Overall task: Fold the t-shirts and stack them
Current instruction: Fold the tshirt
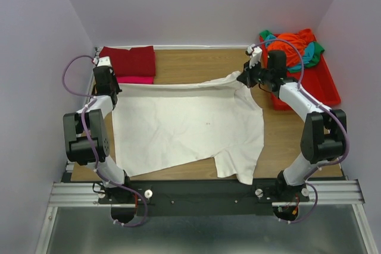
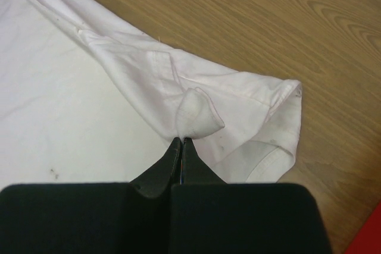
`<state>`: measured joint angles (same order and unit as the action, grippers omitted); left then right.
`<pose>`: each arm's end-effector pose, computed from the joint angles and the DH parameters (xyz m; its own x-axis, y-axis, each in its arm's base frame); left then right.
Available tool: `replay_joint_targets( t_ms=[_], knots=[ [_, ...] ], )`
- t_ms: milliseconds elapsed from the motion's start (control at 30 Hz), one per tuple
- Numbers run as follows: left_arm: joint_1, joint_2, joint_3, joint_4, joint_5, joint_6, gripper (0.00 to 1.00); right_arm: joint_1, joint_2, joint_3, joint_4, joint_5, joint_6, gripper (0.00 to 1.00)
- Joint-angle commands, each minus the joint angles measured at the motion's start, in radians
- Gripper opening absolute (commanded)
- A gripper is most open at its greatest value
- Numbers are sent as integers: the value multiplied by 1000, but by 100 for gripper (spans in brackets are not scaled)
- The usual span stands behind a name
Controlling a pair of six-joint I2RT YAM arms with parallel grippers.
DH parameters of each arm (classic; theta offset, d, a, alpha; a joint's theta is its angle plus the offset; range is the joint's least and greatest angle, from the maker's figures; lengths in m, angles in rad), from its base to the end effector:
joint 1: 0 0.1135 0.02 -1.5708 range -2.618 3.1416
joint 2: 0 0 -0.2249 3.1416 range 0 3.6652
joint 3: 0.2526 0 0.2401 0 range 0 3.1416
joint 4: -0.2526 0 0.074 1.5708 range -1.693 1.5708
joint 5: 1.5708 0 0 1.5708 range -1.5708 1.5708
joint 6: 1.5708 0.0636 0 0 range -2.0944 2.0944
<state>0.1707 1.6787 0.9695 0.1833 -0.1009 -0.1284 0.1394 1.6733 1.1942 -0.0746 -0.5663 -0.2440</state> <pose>0.3719 0.0706 0.1623 -0.4580 -0.2082 -0.8642 -0.3161 0.9468 -0.0606 0.3771 0.0874 0.2162 -0.3678 -0.2575 -0.8935 -0.6781 0.7318 0.0683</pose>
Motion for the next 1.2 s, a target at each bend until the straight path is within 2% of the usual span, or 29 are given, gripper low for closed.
replay_joint_targets(
  t_ms=[0, 867, 1133, 1167],
  knots=[
    [4, -43, -20, -4, -57, -11, 0, 5, -43, -28, 12, 20, -3, 1],
    [-40, -128, -107, -84, -63, -30, 0, 5, -41, -67, 10, 54, 0, 1],
    [-46, -180, -141, -154, -17, -66, 0, 5, -21, -68, 10, 71, -12, 1],
    [-46, -197, -149, -163, -17, -69, 7, 6, -20, -67, 12, 72, -11, 1]
  ],
)
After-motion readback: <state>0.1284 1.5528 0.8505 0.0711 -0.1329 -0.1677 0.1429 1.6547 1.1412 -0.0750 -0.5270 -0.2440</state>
